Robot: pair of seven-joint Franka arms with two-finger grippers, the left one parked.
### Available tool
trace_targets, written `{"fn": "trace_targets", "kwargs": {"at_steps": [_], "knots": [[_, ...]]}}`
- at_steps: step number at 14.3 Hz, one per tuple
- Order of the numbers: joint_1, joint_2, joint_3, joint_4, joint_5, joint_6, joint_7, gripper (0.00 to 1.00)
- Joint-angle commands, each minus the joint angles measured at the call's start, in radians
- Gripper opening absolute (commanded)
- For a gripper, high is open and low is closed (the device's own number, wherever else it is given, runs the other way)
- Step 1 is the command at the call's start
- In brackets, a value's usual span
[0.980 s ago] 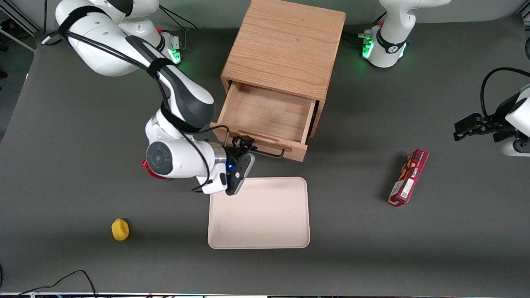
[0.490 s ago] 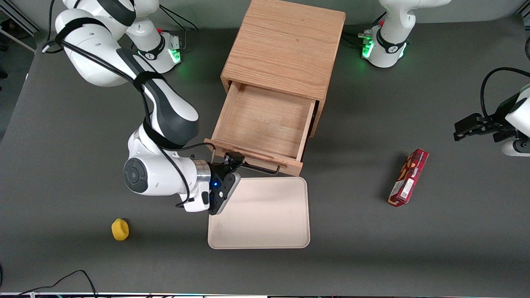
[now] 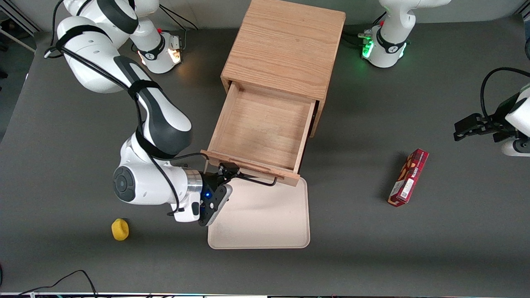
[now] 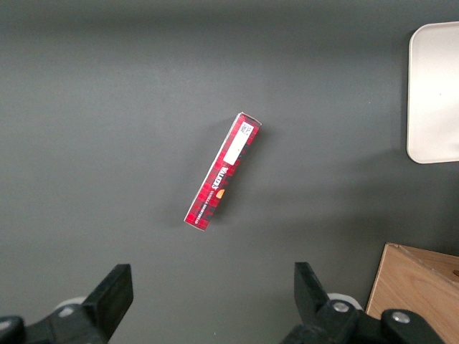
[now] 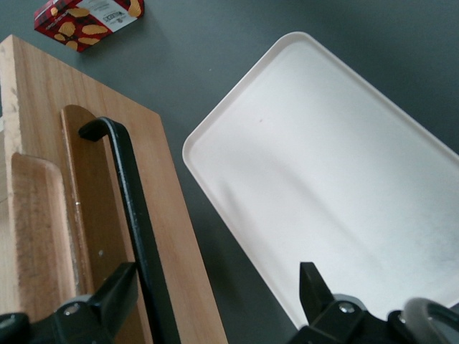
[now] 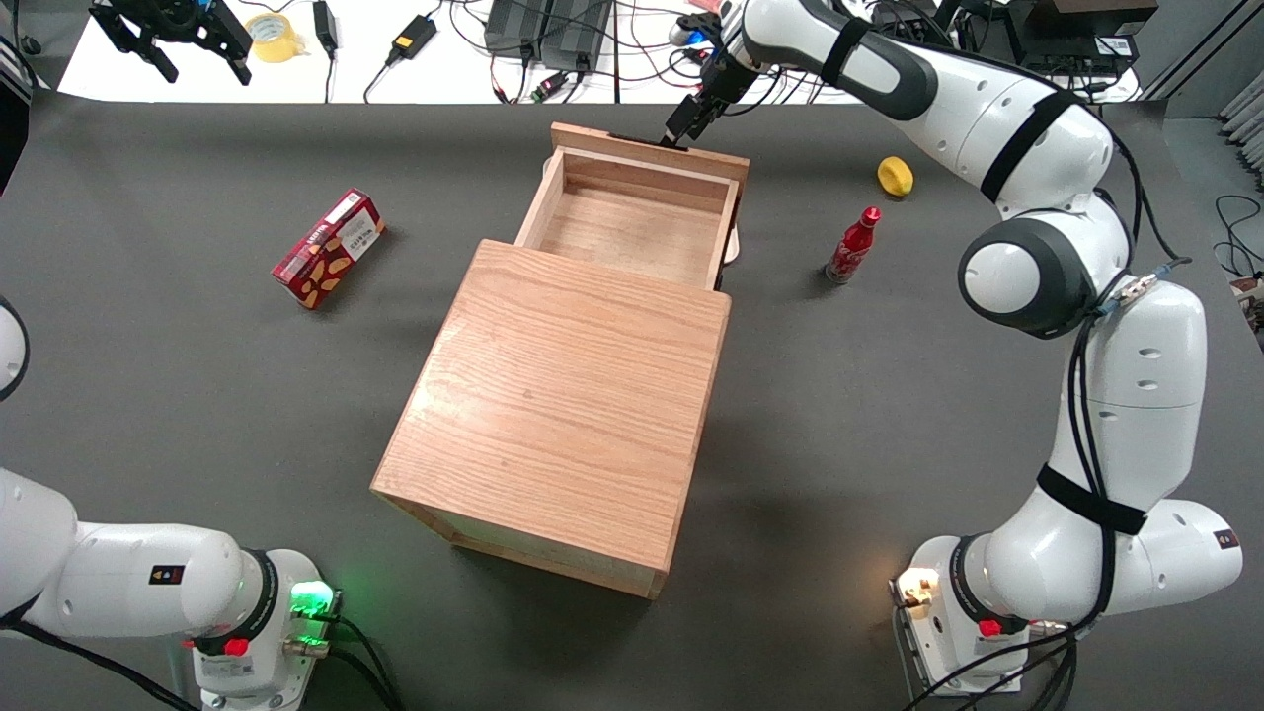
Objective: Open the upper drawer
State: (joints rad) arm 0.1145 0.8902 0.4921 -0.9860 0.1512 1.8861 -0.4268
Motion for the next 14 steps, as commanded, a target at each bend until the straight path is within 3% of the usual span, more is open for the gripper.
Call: {"fn": "trace_targets", "kwargs": {"at_steps": [1,7,10,12,14], "knots": [[0.013,0.032,-0.013,0.078,-0.022,-0.021,-0.027,1.0],[0.001,-0.017,-0.018,0.098,-0.024,-0.016,-0.026,1.0],[-0.002,-0.169,-0.043,0.038,-0.053,-0.082,0.235,1.0],[0.002,-0.244,-0.049,-0.008,-0.152,-0.114,0.431,1.0],[-0.007,-0.351,-0.052,-0.049,-0.185,-0.243,0.496,1.0]]}}
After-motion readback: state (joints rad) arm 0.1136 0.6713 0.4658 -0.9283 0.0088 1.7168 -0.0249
